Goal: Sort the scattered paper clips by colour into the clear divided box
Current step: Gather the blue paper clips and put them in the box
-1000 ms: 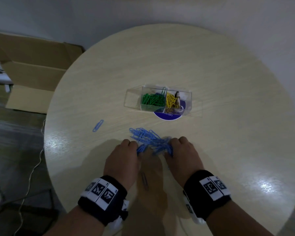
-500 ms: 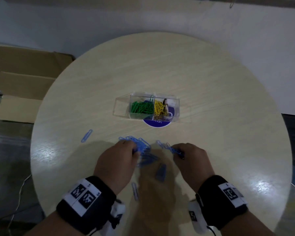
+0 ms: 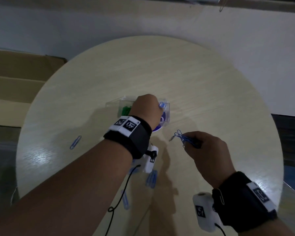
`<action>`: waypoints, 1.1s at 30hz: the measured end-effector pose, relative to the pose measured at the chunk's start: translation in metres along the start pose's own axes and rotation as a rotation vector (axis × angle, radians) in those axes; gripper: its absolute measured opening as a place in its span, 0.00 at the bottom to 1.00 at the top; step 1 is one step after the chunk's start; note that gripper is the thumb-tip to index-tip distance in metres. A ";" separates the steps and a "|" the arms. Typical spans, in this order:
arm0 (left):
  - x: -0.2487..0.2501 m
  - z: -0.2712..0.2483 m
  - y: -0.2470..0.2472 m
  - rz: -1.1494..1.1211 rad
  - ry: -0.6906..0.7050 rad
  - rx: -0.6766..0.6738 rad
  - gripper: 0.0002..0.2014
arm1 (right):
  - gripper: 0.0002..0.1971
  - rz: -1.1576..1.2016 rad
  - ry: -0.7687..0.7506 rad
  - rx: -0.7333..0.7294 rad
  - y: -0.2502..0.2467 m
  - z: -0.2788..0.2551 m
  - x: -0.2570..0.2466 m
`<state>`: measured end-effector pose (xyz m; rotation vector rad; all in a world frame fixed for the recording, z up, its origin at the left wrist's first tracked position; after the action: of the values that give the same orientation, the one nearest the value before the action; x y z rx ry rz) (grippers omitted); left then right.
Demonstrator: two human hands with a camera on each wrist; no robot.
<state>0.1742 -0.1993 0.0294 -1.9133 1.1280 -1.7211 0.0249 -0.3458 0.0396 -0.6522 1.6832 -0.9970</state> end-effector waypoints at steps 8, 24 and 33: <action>-0.001 -0.008 -0.009 -0.493 0.001 0.159 0.11 | 0.09 0.051 0.030 0.008 -0.006 0.026 -0.008; -0.155 -0.130 -0.063 -0.557 -0.301 0.377 0.05 | 0.09 0.052 0.099 -0.074 0.015 0.095 -0.047; -0.211 -0.130 -0.100 0.024 -0.226 0.340 0.12 | 0.05 -0.101 -0.012 0.066 0.011 0.081 -0.041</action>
<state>0.0940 0.0515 -0.0158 -1.8149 0.7212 -1.5216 0.1147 -0.3318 0.0404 -0.7042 1.6128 -1.1137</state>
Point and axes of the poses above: each hand's wrist, its own z-axis towards the middle knuckle, its own y-axis out of the palm, x = y × z, the point moved 3 cm from there along z, towards the middle knuckle, and after that the axes turned 14 degrees about -z, right-handed, at the moved point
